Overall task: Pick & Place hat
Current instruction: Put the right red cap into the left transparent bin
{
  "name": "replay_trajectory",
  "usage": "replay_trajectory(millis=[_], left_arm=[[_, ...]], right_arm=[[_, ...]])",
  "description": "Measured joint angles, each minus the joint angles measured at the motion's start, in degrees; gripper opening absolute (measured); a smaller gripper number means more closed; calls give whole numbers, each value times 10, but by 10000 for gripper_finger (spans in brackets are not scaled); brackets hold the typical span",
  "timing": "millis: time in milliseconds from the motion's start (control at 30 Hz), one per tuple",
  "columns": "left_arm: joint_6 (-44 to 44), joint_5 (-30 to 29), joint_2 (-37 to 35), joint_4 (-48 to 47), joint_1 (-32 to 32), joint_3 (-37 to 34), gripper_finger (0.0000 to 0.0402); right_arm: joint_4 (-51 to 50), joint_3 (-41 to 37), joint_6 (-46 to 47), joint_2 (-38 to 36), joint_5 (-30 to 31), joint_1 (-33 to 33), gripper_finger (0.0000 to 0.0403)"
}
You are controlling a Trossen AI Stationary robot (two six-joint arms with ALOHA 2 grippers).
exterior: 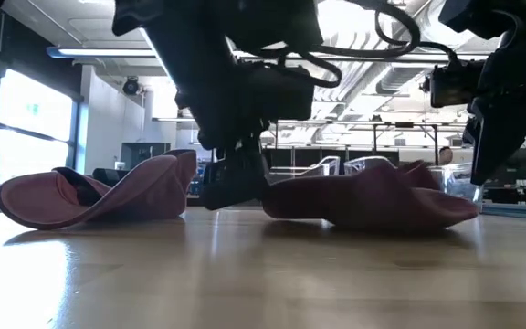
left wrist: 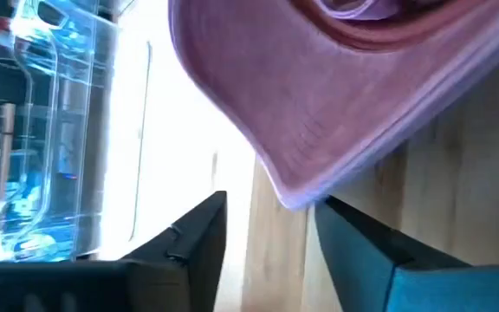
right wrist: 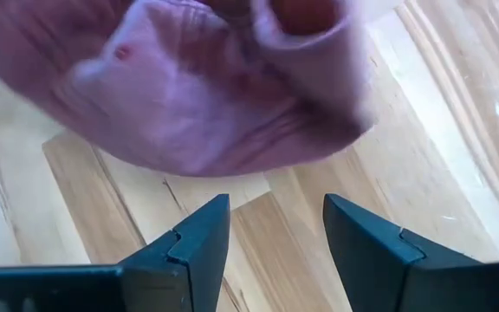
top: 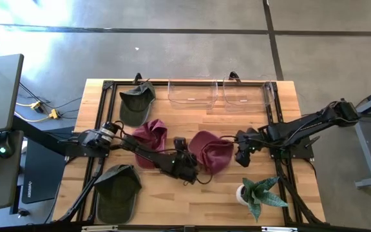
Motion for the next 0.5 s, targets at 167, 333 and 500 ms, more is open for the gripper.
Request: replay_trajectory(millis=[167,333,500], left_arm=[[28,12,0,40,-2,-20,106],[55,11,0,40,-2,-33,72],[23,-28,-32,-36,-20,-33,65]], right_arm=[[30,0,-48,0,3,0,183],[47,2,-69,-1,-9,15,183],[35,24,-68,-1,23,77,183]])
